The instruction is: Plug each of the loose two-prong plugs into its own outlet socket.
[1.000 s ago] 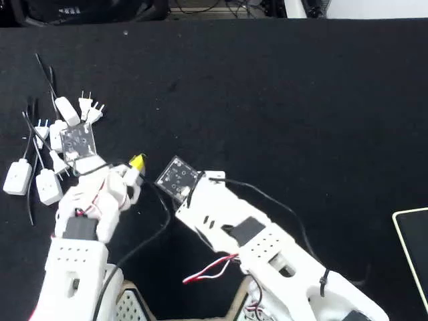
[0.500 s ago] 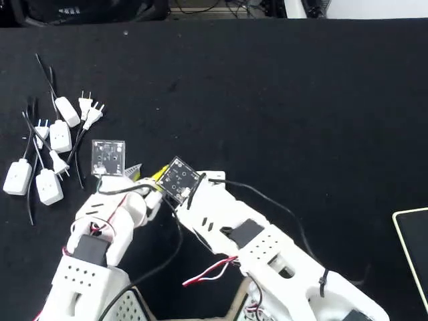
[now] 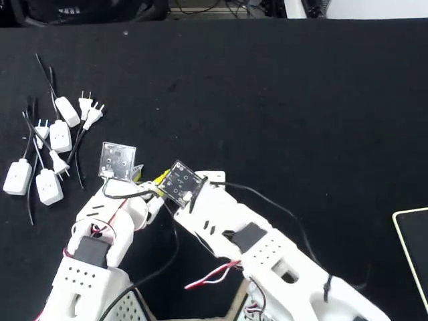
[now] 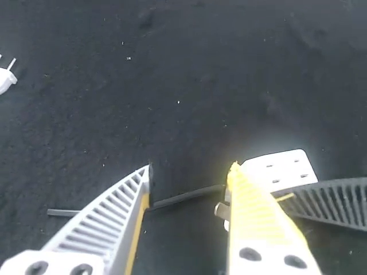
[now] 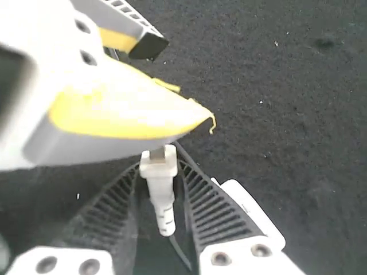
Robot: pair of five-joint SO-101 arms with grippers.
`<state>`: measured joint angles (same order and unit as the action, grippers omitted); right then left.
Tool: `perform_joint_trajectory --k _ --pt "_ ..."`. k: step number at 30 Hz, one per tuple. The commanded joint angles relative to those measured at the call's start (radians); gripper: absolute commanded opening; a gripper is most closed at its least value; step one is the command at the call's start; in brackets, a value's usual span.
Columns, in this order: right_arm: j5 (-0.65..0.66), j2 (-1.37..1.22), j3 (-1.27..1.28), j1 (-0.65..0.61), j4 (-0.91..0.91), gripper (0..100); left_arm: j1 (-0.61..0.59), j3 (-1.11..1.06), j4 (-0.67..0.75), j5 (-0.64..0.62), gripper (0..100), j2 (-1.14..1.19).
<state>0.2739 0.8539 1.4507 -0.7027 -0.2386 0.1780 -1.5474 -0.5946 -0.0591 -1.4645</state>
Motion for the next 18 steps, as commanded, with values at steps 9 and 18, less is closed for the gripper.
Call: perform_joint_trajectory --k 9,18 --pt "-0.008 0.499 0.088 -0.005 -0.213 1.1 0.004 -0.004 0.0 0.017 21 -0.005" --pt "-0.008 0.639 0.091 -0.005 -0.324 1.1 0.004 -0.004 0.0 0.017 21 -0.005"
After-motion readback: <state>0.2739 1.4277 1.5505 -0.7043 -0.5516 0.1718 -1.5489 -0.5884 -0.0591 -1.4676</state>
